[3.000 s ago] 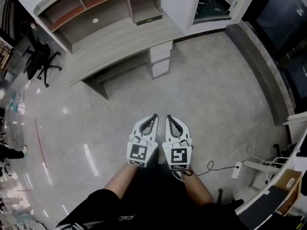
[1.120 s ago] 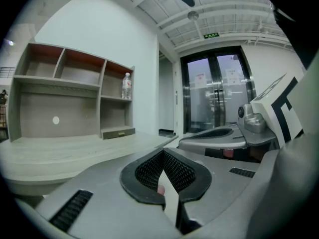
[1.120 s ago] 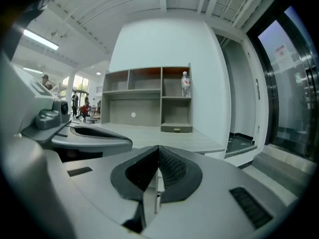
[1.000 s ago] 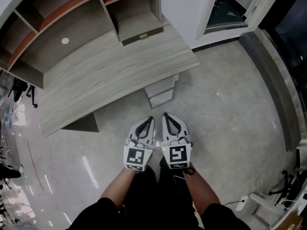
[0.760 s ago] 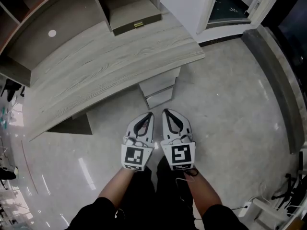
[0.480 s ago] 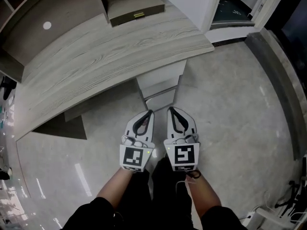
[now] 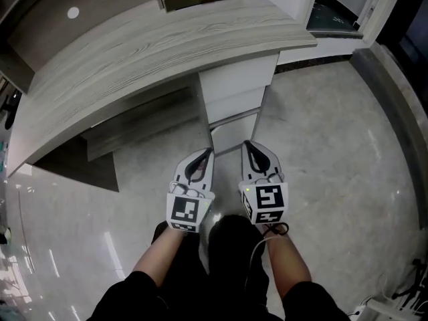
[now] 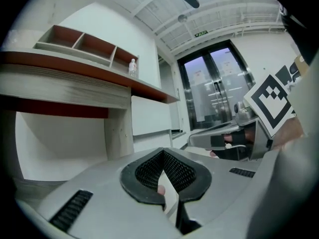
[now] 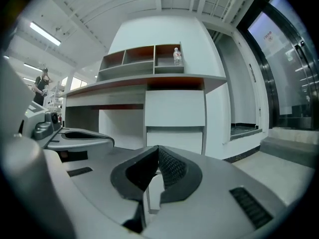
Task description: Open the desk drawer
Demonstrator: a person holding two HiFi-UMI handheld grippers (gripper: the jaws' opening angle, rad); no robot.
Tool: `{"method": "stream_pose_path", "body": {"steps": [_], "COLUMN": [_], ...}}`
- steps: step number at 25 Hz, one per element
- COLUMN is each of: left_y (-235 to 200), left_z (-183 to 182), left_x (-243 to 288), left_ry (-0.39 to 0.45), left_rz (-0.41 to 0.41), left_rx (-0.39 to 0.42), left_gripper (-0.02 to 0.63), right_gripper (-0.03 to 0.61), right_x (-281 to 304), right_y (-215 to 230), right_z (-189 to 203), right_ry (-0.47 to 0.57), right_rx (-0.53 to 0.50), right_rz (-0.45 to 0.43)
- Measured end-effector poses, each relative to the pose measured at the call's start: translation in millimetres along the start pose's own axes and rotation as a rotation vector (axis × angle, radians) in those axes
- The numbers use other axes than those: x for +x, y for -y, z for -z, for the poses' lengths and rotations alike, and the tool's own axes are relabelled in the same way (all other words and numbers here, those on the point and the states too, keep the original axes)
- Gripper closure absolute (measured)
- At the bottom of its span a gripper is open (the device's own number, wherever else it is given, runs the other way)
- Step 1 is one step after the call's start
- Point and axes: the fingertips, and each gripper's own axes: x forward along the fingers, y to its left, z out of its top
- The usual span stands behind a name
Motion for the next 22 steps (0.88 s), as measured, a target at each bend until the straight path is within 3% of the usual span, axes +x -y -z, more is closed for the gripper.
{"method": "stream_pose_path", "body": {"steps": [10,13,15,22], "left_y": [-11,-4,-5,-16], "left_z": [27,39,48,67], "left_x": [0,3,4,14], "left_ry": [-0.047,-0.065,-0.08,-0.114], "left_rz": [-0.033,-0.02,-0.019,-0.024], "left_rx": [-0.05,-0.056,-0.056,-0.05], "left_gripper": [0.611,0.611,0.611,0.611], "right_gripper": [0.572,0.567,0.431,0.407], "right_x": [25,37,50,100], "right_y": [-3,3,6,27], "right_z": [32,47,57,76], "right_ry": [-0.019,0.008,0.017,0.084], "right_rx": [0.196,0.37,0.502,0.794], "right_rz": [-0.093,-0.17,-0.231,-0.3]}}
